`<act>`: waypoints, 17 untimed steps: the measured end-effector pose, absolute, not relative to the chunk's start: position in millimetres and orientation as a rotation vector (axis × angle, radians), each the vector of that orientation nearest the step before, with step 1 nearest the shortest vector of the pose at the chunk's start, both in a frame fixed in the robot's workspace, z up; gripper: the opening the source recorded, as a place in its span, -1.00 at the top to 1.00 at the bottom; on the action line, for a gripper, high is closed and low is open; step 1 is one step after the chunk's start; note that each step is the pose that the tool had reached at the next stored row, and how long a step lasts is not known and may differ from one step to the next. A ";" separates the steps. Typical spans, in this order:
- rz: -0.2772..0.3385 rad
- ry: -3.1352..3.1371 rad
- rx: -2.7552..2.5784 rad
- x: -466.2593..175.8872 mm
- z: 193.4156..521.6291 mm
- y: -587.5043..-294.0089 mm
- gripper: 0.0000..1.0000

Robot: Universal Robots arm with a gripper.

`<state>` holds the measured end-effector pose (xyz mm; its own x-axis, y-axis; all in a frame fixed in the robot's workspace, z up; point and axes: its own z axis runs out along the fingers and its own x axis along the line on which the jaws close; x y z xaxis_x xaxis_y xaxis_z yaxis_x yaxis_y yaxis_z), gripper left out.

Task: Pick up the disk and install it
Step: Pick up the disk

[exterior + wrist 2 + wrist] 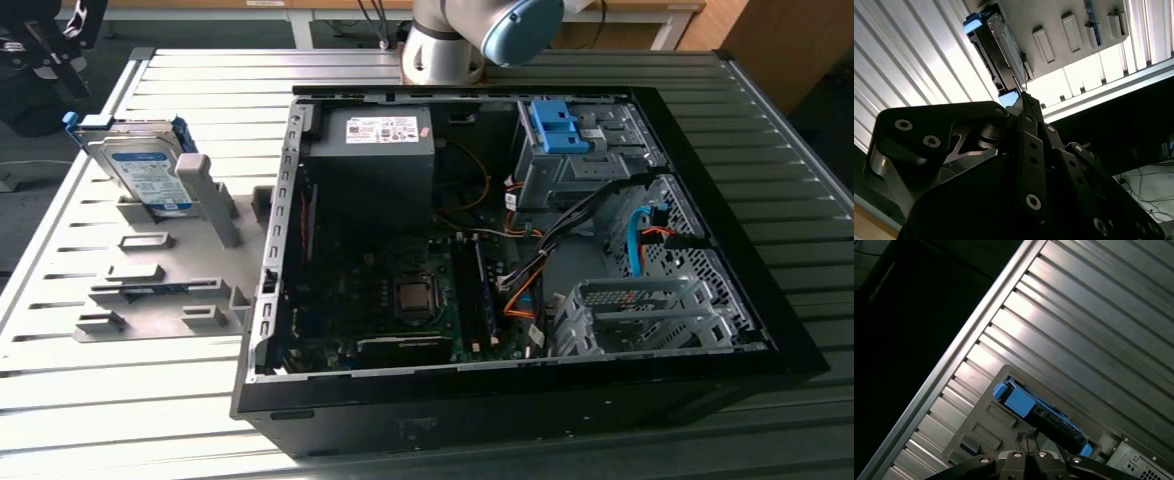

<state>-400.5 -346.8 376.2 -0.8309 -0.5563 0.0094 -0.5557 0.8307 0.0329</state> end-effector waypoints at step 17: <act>-0.044 -2.966 0.975 -400.5 376.2 -346.7 0.79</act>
